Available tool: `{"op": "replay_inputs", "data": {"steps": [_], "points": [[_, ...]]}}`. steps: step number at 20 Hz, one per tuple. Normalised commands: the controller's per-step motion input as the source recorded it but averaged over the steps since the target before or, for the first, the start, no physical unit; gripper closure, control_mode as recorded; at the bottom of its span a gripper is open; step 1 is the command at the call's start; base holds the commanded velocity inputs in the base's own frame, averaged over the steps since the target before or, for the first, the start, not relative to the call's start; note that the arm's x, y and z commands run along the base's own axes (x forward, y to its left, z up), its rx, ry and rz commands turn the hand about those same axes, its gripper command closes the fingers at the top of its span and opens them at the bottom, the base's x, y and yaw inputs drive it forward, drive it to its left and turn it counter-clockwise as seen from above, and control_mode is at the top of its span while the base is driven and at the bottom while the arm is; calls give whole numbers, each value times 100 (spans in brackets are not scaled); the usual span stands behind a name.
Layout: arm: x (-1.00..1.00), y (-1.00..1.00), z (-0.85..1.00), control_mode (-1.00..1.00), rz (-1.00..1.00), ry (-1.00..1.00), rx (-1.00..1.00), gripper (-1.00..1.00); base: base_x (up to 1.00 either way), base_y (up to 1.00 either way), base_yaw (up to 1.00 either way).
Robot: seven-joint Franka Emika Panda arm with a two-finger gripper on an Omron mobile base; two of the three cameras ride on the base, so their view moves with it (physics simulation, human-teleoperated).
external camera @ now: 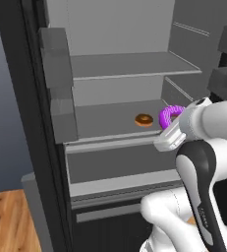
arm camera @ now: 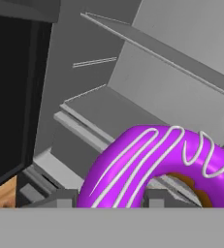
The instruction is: Take the donuts from the fridge and place them on the empty tray on the dining counter.
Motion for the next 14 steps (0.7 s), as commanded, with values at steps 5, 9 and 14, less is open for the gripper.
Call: {"op": "replay_inputs", "data": {"steps": [5, 9, 14], "points": [[0, 0, 0, 100, 0, 0, 0, 100, -86, 0, -1], [0, 0, 0, 100, 0, 0, 0, 100, -70, 0, 0], [0, 0, 0, 100, 0, 0, 0, 100, -50, 0, 0]]}}
